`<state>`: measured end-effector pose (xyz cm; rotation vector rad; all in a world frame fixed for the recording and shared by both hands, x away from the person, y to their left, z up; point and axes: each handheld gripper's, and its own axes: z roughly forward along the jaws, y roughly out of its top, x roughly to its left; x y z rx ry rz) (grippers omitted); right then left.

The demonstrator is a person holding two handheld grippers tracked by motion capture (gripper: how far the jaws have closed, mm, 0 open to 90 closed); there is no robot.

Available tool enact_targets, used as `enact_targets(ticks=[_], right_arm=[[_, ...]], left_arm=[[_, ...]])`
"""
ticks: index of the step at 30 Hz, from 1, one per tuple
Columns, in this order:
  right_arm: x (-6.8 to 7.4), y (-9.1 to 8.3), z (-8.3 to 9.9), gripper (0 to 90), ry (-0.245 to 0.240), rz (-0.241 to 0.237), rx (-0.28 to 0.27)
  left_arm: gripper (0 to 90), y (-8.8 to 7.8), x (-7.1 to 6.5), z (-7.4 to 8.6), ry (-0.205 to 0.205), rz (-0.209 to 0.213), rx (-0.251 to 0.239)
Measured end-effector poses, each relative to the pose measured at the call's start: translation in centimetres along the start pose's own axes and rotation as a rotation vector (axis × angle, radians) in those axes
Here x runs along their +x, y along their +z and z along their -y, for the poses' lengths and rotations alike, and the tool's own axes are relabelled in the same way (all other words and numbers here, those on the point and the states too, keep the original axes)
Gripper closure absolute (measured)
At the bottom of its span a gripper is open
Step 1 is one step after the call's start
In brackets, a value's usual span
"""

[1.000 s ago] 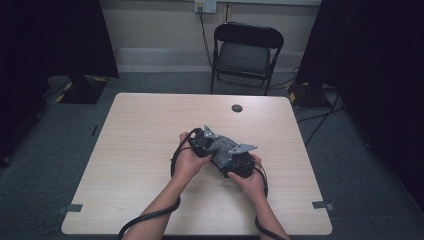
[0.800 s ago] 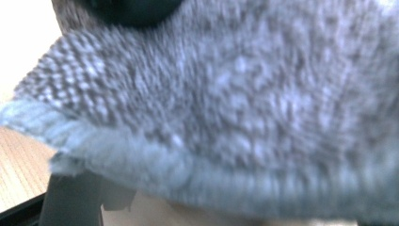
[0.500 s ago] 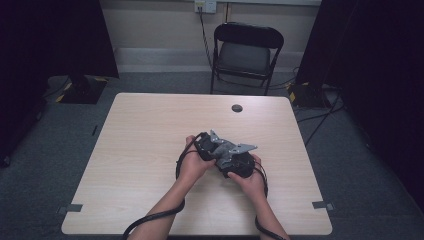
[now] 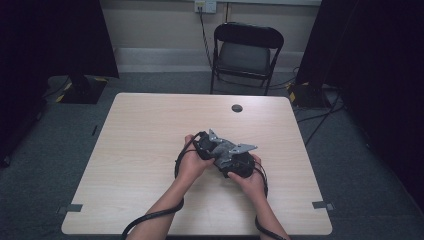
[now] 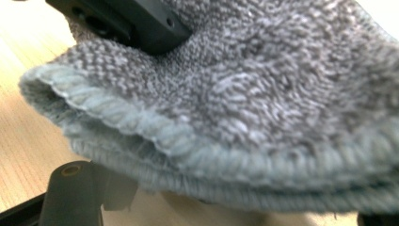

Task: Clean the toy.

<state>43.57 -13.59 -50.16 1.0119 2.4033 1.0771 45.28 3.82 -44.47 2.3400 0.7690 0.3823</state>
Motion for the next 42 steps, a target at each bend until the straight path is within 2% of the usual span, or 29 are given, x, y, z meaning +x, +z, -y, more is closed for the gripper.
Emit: enact_targets(ticks=[3,21,31,32,35,42], right_arm=[[0.0,0.0,0.0,23.5,0.000,0.000,0.000],[0.0,0.0,0.0,23.5,0.000,0.000,0.000],[0.0,0.0,0.0,23.5,0.000,0.000,0.000],[0.0,0.0,0.0,23.5,0.000,0.000,0.000],[0.0,0.0,0.0,23.5,0.000,0.000,0.000],[0.0,0.0,0.0,23.5,0.000,0.000,0.000]], left_arm=[[71.2,-0.1,0.1,0.0,0.008,-0.014,0.007],[71.2,-0.3,1.3,0.2,-0.004,-0.045,0.027],[71.1,-0.4,1.9,0.4,-0.033,-0.059,0.022],[71.1,-0.4,2.1,0.5,-0.048,-0.063,0.018],[71.0,-0.4,2.3,0.6,-0.058,-0.059,0.016],[71.1,-0.6,2.6,0.5,-0.064,-0.085,0.018]])
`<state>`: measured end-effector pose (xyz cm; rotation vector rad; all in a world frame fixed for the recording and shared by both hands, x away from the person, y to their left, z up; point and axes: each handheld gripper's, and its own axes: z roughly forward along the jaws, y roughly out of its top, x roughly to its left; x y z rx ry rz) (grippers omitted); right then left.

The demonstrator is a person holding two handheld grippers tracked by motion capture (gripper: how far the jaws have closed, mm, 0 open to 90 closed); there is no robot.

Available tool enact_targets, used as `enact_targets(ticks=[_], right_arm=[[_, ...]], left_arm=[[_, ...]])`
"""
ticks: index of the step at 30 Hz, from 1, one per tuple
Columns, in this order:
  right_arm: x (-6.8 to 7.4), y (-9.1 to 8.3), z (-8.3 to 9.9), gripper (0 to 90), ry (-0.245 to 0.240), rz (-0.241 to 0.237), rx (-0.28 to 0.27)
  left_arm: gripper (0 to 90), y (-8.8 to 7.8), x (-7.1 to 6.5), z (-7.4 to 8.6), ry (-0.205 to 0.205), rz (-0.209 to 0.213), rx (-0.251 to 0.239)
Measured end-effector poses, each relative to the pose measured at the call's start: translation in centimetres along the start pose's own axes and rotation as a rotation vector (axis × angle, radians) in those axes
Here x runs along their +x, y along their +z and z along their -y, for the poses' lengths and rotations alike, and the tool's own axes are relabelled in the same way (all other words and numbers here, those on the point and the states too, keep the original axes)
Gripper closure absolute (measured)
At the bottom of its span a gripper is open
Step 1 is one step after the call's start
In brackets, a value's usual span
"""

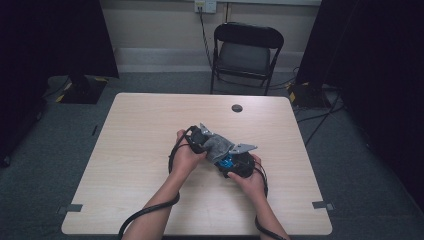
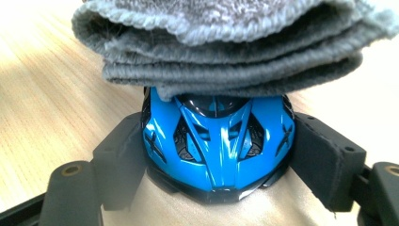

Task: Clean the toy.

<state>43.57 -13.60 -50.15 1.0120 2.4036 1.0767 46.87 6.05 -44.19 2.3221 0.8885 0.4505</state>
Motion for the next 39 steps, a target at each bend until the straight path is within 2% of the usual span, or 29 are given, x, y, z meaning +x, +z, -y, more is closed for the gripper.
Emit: enact_targets(ticks=[3,17,21,22,28,39], right_arm=[[0.0,0.0,0.0,23.5,0.000,0.000,0.000],[0.0,0.0,0.0,23.5,0.000,0.000,0.000],[0.0,0.0,0.0,23.5,0.000,0.000,0.000],[0.0,0.0,0.0,23.5,0.000,0.000,0.000],[0.0,0.0,0.0,23.5,0.000,0.000,0.000],[0.0,0.0,0.0,23.5,0.000,0.000,0.000]], left_arm=[[71.1,-0.1,0.2,0.0,0.004,-0.012,0.001],[71.2,0.0,1.6,0.3,-0.067,-0.039,0.005],[71.3,0.1,1.8,0.2,-0.067,-0.040,0.010],[71.3,0.0,1.9,0.2,-0.066,-0.052,0.011],[71.3,0.0,2.5,0.6,-0.092,-0.040,0.002],[71.5,0.1,3.1,0.6,-0.107,-0.044,0.007]])
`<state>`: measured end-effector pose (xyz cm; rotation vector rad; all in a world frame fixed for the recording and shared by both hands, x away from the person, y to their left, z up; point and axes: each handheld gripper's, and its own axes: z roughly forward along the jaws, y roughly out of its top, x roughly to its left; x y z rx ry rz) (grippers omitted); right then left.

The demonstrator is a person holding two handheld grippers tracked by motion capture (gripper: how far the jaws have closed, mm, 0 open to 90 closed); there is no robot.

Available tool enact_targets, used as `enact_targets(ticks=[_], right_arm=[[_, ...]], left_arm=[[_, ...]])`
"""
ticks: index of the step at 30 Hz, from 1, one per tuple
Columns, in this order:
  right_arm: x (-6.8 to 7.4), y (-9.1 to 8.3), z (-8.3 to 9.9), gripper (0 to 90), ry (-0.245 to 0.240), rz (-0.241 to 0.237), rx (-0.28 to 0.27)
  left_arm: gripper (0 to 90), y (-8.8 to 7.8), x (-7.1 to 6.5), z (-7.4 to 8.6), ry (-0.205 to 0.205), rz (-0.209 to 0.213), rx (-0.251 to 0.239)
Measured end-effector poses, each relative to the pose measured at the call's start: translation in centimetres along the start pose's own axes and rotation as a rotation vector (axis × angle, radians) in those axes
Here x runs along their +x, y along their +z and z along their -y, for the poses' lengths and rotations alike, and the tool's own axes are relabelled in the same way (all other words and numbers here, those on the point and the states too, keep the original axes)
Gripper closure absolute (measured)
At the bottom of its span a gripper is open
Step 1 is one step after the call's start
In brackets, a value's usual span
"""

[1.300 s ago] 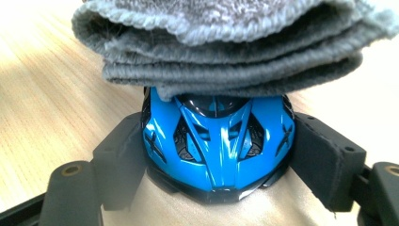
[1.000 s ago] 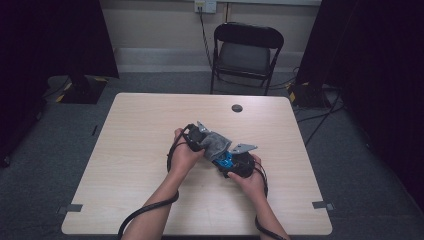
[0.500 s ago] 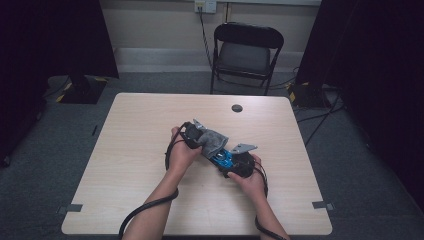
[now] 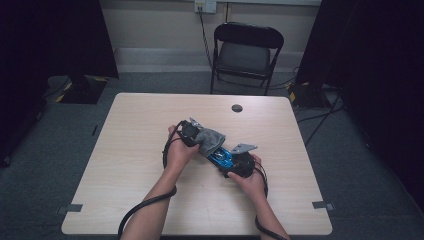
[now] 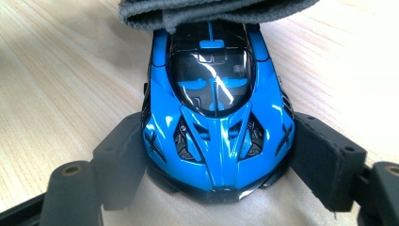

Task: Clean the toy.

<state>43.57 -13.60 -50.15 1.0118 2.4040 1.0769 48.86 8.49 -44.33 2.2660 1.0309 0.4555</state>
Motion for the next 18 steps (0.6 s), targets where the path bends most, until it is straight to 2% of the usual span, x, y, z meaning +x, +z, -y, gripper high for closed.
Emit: enact_targets(ticks=[5,8,12,15,18], right_arm=[[0.0,0.0,0.0,23.5,0.000,0.000,0.000],[0.0,0.0,0.0,23.5,0.001,0.000,0.001],[0.0,0.0,0.0,23.5,0.001,0.000,0.000],[0.0,0.0,0.0,23.5,0.001,0.000,0.000],[0.0,0.0,0.0,23.5,0.001,0.000,0.000]], left_arm=[[71.5,0.0,0.3,0.0,0.003,-0.002,-0.002],[71.5,0.0,0.5,0.2,-0.010,-0.017,-0.008],[71.5,0.0,1.0,0.4,-0.024,-0.015,-0.015],[71.5,-0.1,1.2,0.4,-0.018,-0.033,-0.008],[71.5,0.0,1.6,0.7,-0.042,-0.034,-0.009]])
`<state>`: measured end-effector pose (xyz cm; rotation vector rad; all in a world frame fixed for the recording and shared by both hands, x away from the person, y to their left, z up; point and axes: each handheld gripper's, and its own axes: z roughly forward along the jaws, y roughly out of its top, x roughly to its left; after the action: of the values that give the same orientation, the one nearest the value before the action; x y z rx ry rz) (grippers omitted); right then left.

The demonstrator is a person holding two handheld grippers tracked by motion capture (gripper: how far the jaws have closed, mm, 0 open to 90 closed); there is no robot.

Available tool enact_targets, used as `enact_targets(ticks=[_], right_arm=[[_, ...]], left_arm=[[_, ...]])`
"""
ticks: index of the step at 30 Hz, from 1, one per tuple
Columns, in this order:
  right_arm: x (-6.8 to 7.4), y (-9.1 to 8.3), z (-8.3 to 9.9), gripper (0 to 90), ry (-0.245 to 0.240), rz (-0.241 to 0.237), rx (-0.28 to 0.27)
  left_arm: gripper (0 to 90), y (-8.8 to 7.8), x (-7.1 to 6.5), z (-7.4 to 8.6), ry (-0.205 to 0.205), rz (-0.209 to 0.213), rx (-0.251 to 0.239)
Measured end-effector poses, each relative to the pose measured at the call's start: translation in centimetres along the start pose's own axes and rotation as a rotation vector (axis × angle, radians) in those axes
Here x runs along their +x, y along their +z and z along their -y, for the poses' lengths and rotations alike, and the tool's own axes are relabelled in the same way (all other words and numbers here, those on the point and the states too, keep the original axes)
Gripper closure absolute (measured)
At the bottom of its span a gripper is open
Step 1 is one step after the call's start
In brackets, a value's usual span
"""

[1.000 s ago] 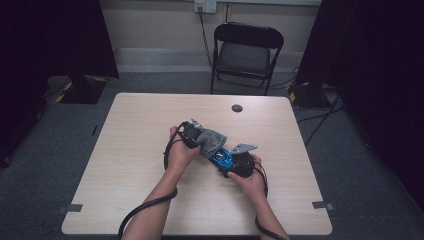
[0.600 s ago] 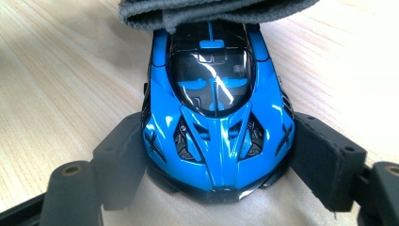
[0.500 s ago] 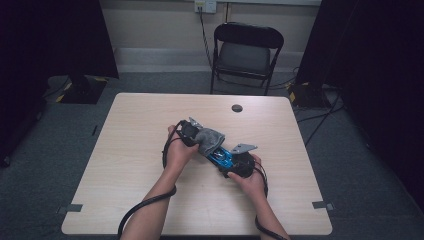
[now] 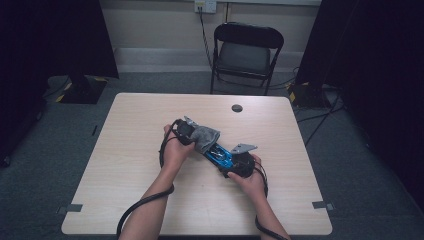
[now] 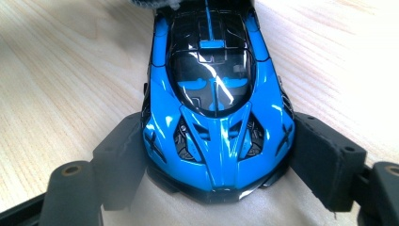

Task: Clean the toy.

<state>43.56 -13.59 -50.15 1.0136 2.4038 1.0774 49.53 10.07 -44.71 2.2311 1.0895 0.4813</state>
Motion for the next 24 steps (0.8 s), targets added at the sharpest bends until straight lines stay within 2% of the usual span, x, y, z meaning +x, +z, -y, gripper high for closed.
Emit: enact_targets(ticks=[6,16,24], right_arm=[[0.0,0.0,0.0,23.5,-0.001,0.000,0.000],[0.0,0.0,0.0,23.5,0.000,0.000,0.000],[0.0,0.0,0.0,23.5,0.000,0.000,0.000]], left_arm=[[71.5,0.0,0.7,0.4,0.006,-0.015,0.002],[71.5,-0.6,2.7,2.0,-0.040,-0.049,0.024],[71.5,-2.0,3.7,2.7,-0.030,-0.052,0.019]])
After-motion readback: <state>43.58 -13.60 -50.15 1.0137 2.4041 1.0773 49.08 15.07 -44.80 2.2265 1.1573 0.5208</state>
